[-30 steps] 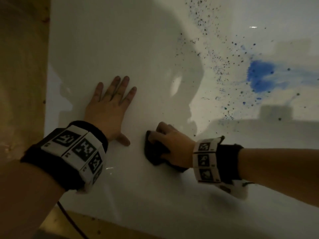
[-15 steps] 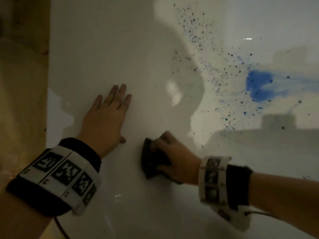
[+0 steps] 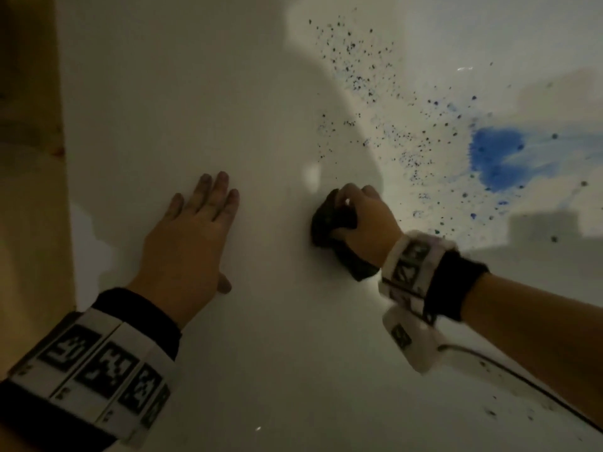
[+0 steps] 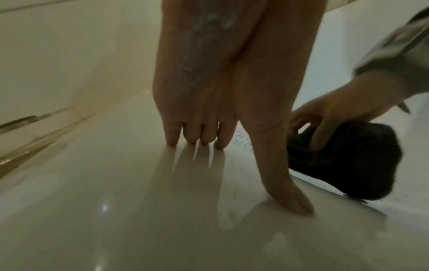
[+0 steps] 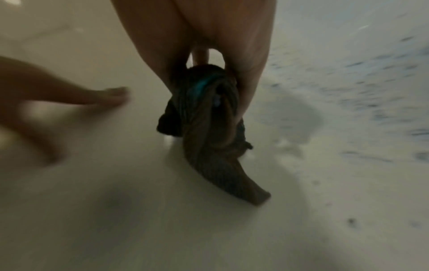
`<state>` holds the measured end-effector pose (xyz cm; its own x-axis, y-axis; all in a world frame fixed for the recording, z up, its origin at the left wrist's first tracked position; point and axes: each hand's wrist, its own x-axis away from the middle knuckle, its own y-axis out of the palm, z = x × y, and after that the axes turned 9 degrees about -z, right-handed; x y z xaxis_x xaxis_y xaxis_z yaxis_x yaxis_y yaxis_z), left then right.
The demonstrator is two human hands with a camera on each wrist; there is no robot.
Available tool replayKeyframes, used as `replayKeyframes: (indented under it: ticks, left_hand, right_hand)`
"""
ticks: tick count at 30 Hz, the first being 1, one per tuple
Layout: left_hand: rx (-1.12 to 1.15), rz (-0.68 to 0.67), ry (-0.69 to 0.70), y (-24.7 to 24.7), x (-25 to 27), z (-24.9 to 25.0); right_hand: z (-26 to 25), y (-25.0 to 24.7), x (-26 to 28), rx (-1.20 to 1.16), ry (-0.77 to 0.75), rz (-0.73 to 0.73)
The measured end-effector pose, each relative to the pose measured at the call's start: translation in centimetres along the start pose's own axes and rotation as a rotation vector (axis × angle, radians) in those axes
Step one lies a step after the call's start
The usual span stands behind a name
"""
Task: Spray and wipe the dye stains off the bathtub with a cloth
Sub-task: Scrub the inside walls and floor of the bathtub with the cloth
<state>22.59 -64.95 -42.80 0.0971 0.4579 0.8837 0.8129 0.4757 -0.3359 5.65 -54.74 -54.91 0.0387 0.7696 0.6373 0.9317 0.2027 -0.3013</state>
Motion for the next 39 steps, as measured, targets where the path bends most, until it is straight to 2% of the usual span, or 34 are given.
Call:
replayKeyframes:
  ticks: [3,5,6,8,10,12,14,16,18,19,22,24,26,28,31,33,36,38,39]
  left_hand:
    - [-0.029,-0.004,-0.020,0.1,0.2,0.1]
    - [-0.027,-0.004,-0.031,-0.1,0.4,0.4]
    - [-0.033,-0.008,-0.037,-0.3,0.4,0.5]
    - [-0.048,-0.008,-0.046,-0.6,0.3,0.4]
    - [-0.051,-0.023,-0.052,-0.8,0.3,0.6]
    - [-0.028,-0.005,-0.049,-1.1,0.2,0.8]
    - [-0.001,0.067,-0.040,-2.0,-0.3,0.6]
    - [0.009,0.171,-0.055,-4.1,-1.3,0.1]
    - [0.007,0.252,-0.106,-7.1,-2.9,-0.8]
    - [0.000,0.266,-0.131,-8.7,-3.6,-1.3]
    - [-0.061,0.221,-0.168,-12.4,-5.4,-2.7]
    - [-0.118,0.142,-0.174,-13.5,-6.2,-3.3]
    - [-0.148,0.090,-0.175,-14.0,-6.8,-3.6]
    - [-0.164,0.081,-0.175,-14.1,-7.3,-3.8]
    - [-0.156,0.082,-0.161,-14.5,-7.8,-3.7]
    - [-0.100,0.147,-0.132,-15.2,-8.5,-3.8]
    - [0.028,0.294,-0.081,-17.3,-9.9,-3.9]
    - [0.058,0.300,-0.079,-18.5,-10.8,-3.8]
    - [0.057,0.288,-0.081,-18.9,-11.2,-3.8]
  right_hand:
    - [-3.5,2.9,3.7,0.013,-0.283,-0.108]
    - [-5.1,4.6,3.7,0.142,-0.333,-0.137]
    - [-5.2,5.0,3.0,0.168,-0.323,-0.103]
    - [-4.3,4.4,0.8,0.090,-0.232,0.017]
    - [-2.4,2.6,-1.5,-0.036,-0.045,0.131]
    - [-0.6,0.1,-3.7,-0.052,0.164,0.142]
    - [-0.1,-2.3,-4.8,0.011,0.226,0.120]
    - [-0.6,-3.8,-4.8,-0.019,0.151,0.202]
    - [-2.5,-3.9,-3.4,-0.098,-0.030,0.301]
    - [-3.6,-3.2,-2.5,-0.104,-0.143,0.296]
    - [-6.6,0.4,-0.7,0.077,-0.387,0.087]
    - [-6.9,2.9,-0.9,0.314,-0.423,0.056]
    - [-6.1,3.9,-1.8,0.346,-0.407,0.152]
    - [-4.4,3.6,-3.1,0.269,-0.388,0.243]
    - [-1.3,2.2,-5.0,0.179,-0.257,0.318]
    - [0.4,0.7,-6.4,0.192,-0.184,0.353]
    - [2.2,-2.0,-8.1,0.074,0.006,0.328]
    - [2.0,-3.5,-8.2,-0.027,0.104,0.365]
    - [1.2,-3.8,-7.9,-0.020,0.076,0.376]
